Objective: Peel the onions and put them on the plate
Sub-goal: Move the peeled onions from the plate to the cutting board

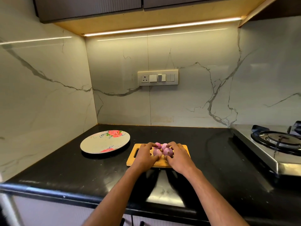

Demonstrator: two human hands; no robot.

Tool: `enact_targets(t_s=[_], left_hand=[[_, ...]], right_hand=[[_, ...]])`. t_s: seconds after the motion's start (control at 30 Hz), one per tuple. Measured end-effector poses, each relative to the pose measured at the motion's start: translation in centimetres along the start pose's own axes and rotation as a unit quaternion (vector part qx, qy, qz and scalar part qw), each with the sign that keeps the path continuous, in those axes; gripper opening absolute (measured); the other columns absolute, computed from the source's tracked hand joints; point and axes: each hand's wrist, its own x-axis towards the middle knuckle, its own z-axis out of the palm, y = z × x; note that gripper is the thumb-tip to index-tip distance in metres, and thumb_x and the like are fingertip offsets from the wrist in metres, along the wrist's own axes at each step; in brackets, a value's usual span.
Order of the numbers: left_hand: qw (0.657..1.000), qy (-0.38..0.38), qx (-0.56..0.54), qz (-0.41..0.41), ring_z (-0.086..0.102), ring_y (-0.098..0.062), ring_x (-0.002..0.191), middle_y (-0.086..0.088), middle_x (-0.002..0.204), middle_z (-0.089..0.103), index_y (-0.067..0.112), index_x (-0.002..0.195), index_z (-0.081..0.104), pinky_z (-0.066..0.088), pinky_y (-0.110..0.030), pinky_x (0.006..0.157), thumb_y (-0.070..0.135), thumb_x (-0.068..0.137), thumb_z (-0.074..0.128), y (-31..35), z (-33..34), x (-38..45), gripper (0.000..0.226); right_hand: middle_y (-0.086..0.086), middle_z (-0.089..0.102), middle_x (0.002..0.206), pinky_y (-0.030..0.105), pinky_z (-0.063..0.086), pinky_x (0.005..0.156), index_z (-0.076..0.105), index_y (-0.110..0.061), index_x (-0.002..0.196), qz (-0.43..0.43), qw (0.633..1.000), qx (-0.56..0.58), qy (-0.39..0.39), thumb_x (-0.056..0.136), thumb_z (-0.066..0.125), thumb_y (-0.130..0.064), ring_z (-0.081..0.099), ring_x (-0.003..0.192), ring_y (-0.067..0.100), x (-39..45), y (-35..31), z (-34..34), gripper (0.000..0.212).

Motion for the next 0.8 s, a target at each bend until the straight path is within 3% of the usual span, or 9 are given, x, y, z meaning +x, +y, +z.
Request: enact_targets(t_s=[0.1,0.23,0.43,0.6,0.8], left_hand=[[1.000,0.000,0.006,-0.001,0.055,-0.020,0.123,-0.004,0.145,0.046,0.031,0.133,0.053,0.047,-0.035,0.107,0.034,0.093,0.069,0.5,-0.2,-0.8,0.043],[1.000,0.000,0.010,0.007,0.053,-0.021,0.125,-0.004,0.145,0.044,0.030,0.134,0.052,0.046,-0.035,0.108,0.032,0.094,0.067,1.0,-0.4,-1.3,0.043],[1.000,0.005,0.006,0.007,0.054,-0.020,0.123,-0.004,0.144,0.044,0.029,0.135,0.051,0.046,-0.031,0.104,0.030,0.094,0.067,1.4,-0.4,-1.7,0.044],[1.000,0.002,0.004,0.001,0.058,-0.019,0.117,-0.005,0.142,0.045,0.029,0.136,0.050,0.050,-0.029,0.100,0.026,0.093,0.070,1.2,0.0,-1.0,0.047],[1.000,0.025,0.014,0.004,0.057,-0.012,0.107,-0.002,0.133,0.053,0.029,0.128,0.057,0.048,-0.024,0.094,0.022,0.091,0.072,0.5,0.6,0.3,0.041]], right_hand=[[-0.002,0.050,0.132,0.028,0.052,0.089,0.049,-0.029,0.131,0.004,0.999,-0.030,0.012,0.094,0.066,-0.030,0.057,0.112,0.017,-0.7,-0.2,-0.5,0.041],[-0.002,0.049,0.133,0.026,0.046,0.081,0.049,-0.030,0.131,0.002,0.998,-0.052,0.027,0.095,0.064,-0.033,0.057,0.114,0.019,-1.0,-0.5,-0.8,0.039],[0.000,0.048,0.135,0.030,0.052,0.089,0.048,-0.029,0.134,0.019,0.999,-0.035,0.019,0.094,0.066,-0.024,0.057,0.115,0.019,-1.1,-0.3,-0.8,0.044],[0.000,0.058,0.129,0.027,0.051,0.086,0.053,-0.031,0.134,0.025,0.999,-0.007,0.022,0.096,0.062,-0.017,0.058,0.108,0.017,-0.5,0.7,0.1,0.041],[-0.001,0.056,0.124,0.020,0.047,0.087,0.056,-0.030,0.125,0.006,1.000,0.025,0.018,0.092,0.069,-0.015,0.056,0.105,0.012,0.6,0.9,0.7,0.039]])
